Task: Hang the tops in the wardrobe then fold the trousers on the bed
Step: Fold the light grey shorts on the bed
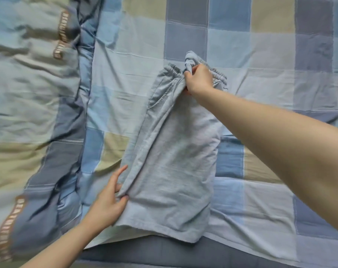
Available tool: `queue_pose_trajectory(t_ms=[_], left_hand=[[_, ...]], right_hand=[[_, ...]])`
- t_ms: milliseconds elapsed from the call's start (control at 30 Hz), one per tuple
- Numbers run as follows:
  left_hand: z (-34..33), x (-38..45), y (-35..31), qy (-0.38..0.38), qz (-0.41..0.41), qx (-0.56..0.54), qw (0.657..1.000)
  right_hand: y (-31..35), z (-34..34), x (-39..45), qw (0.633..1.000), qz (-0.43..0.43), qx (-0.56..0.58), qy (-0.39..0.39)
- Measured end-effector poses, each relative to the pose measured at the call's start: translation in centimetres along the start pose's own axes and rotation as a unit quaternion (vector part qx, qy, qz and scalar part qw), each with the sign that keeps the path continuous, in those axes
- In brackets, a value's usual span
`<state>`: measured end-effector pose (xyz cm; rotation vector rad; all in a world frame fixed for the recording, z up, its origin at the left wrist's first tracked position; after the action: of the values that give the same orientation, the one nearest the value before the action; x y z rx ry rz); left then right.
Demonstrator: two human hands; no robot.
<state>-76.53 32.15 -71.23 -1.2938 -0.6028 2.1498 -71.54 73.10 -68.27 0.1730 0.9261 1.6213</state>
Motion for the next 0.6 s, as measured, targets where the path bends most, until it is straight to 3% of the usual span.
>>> queue_pose_trajectory(t_ms=[200,433,500,600], left_hand=[[3.2,0.2,5.3,-0.028,0.035,0.1,0.994],[1.9,1.2,8.7,0.012,0.093,0.189,0.978],[1.7,1.3,9.0,0.017,0.105,0.243,0.964],[1.8,1.4,7.3,-0.035,0.059,0.272,0.96]], right_hand=[[4.1,-4.6,0.6,0.999,-0.001,-0.051,0.005],[5.3,-10.0,-0.3,0.985,0.024,-0.056,0.159],[4.7,-8.9,-1.2,0.991,0.044,-0.018,0.123],[-0.3,-3.5,-4.0,0.998,0.056,-0.02,-0.034]])
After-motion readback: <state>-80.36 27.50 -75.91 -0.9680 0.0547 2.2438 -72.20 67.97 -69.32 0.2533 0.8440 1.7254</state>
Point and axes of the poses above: each hand's wrist, its own x-axis towards the middle knuckle, its own z-axis out of the back of the hand, y = z × x, the point moved 10 cm from there along x, towards the middle knuckle, and after that the axes turned 1 degree about -z, right-handed, at the moved point
